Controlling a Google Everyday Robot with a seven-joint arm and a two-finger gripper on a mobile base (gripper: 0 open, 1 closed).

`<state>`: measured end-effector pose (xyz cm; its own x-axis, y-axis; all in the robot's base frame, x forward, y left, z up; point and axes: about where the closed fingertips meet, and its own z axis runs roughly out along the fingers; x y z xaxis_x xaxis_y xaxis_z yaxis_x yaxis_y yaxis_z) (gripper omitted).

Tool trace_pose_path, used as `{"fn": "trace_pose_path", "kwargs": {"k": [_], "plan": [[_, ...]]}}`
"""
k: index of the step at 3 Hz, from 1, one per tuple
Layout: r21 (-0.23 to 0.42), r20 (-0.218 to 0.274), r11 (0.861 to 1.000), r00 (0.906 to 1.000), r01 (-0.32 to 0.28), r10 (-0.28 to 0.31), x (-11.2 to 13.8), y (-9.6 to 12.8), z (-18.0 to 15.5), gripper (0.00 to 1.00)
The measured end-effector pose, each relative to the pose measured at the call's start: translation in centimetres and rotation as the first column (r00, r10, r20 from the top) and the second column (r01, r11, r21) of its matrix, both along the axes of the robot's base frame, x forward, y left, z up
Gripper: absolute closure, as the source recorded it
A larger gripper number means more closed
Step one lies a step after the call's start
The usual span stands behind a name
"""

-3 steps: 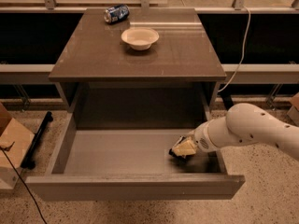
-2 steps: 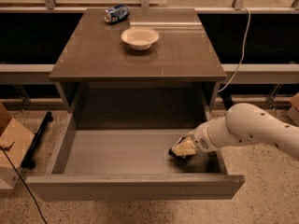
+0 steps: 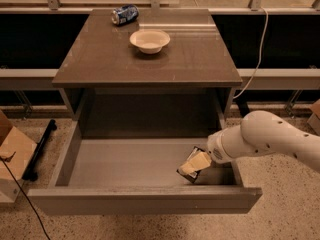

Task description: Place rxbar chocolate into top drawer

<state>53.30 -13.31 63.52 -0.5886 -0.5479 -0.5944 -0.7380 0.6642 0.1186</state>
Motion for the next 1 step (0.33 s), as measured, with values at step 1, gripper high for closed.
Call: {"fn": "trace_pose_path", "kwargs": {"k": [1], "plan": [[0.000,0.000,1.000,1.0000,0.000,0.000,0.00,0.00,0.00,0.00]]}}
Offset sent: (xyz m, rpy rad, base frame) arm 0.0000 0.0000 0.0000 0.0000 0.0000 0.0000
